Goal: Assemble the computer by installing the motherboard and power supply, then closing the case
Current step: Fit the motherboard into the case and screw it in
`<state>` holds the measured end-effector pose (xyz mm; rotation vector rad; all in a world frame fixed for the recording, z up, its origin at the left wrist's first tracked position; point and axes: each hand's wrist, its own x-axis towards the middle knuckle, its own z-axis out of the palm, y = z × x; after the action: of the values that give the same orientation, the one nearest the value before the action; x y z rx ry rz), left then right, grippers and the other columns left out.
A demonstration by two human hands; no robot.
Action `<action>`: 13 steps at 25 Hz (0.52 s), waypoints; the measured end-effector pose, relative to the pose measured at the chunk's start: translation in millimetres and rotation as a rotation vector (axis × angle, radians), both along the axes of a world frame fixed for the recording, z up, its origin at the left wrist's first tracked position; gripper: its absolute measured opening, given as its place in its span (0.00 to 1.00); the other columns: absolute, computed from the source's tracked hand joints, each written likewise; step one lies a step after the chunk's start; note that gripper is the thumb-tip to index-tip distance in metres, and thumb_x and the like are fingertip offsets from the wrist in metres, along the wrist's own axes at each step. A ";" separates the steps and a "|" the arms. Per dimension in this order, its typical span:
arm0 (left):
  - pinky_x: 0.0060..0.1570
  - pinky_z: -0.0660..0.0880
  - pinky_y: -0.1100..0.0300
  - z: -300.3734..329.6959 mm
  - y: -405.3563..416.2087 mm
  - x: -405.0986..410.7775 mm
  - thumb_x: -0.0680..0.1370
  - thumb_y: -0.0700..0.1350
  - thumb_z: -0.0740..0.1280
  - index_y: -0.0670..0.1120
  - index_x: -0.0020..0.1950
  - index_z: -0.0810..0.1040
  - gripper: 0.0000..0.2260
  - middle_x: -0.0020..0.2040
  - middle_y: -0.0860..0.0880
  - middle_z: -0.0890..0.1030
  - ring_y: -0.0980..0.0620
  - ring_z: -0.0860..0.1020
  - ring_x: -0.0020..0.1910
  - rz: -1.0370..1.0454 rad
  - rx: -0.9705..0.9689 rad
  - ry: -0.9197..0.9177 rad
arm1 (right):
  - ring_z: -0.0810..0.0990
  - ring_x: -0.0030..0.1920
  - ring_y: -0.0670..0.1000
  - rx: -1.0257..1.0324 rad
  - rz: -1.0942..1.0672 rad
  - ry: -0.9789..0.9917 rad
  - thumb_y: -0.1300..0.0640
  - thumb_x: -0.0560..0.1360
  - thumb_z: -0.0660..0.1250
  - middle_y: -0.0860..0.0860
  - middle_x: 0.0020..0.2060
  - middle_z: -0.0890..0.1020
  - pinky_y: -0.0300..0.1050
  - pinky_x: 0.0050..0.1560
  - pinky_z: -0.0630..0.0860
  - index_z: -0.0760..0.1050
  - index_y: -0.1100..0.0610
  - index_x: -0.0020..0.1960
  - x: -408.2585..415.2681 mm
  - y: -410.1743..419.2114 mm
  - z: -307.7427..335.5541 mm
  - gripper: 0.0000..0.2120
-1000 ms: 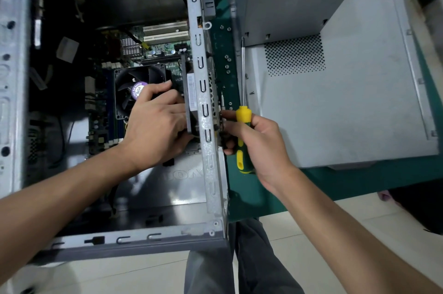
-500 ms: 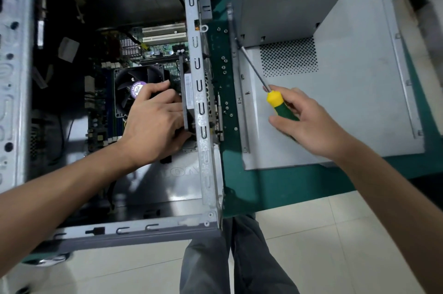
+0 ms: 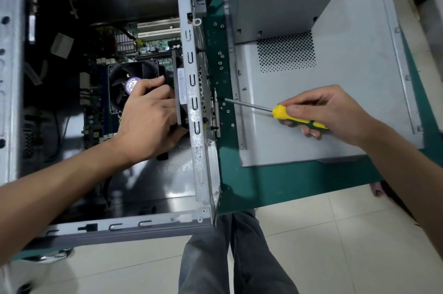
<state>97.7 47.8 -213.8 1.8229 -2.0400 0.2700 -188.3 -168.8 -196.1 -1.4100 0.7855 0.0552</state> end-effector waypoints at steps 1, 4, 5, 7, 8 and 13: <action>0.66 0.53 0.66 -0.6 0.2 0.0 0.77 0.44 0.63 0.52 0.36 0.59 0.15 0.35 0.55 0.52 0.55 0.58 0.38 0.001 -0.003 -0.003 | 0.75 0.30 0.52 -0.002 0.021 0.006 0.40 0.68 0.76 0.59 0.42 0.85 0.40 0.26 0.69 0.85 0.50 0.54 1.2 -0.9 -0.7 0.20; 0.67 0.53 0.66 -3.3 1.3 1.7 0.78 0.46 0.63 0.49 0.34 0.64 0.14 0.30 0.55 0.59 0.52 0.65 0.37 0.017 -0.004 -0.016 | 0.74 0.30 0.51 0.004 0.045 0.004 0.37 0.65 0.76 0.59 0.42 0.86 0.40 0.26 0.68 0.85 0.50 0.54 3.6 -1.1 -3.8 0.23; 0.67 0.53 0.67 -3.8 1.5 2.2 0.78 0.46 0.63 0.48 0.33 0.65 0.14 0.29 0.55 0.61 0.51 0.66 0.37 0.024 -0.004 -0.019 | 0.74 0.29 0.51 0.012 0.044 0.006 0.36 0.65 0.77 0.59 0.42 0.86 0.40 0.26 0.68 0.85 0.50 0.54 3.6 -1.7 -4.4 0.24; 0.67 0.53 0.67 -4.6 1.5 2.8 0.78 0.46 0.63 0.48 0.32 0.65 0.15 0.30 0.55 0.61 0.52 0.65 0.36 0.029 0.000 -0.019 | 0.74 0.29 0.50 0.018 0.050 0.009 0.37 0.65 0.77 0.58 0.42 0.86 0.40 0.26 0.68 0.85 0.50 0.54 3.0 -3.4 -5.4 0.23; 0.67 0.53 0.67 -4.4 1.2 2.2 0.78 0.46 0.63 0.48 0.32 0.65 0.15 0.29 0.55 0.61 0.52 0.65 0.36 0.027 0.000 -0.013 | 0.74 0.29 0.50 0.019 0.057 0.010 0.37 0.65 0.77 0.58 0.42 0.86 0.40 0.26 0.69 0.85 0.50 0.54 2.5 -4.0 -5.7 0.23; 0.67 0.52 0.66 -2.5 0.9 0.4 0.78 0.46 0.62 0.50 0.33 0.63 0.15 0.30 0.55 0.59 0.52 0.64 0.36 0.009 -0.011 -0.029 | 0.74 0.29 0.50 0.024 0.081 0.021 0.38 0.66 0.76 0.58 0.43 0.86 0.40 0.27 0.69 0.85 0.50 0.54 1.9 -6.0 -7.2 0.22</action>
<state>98.1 48.7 -216.2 1.8324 -2.0461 0.3119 -186.4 -174.7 -203.3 -1.4201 0.7423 0.1419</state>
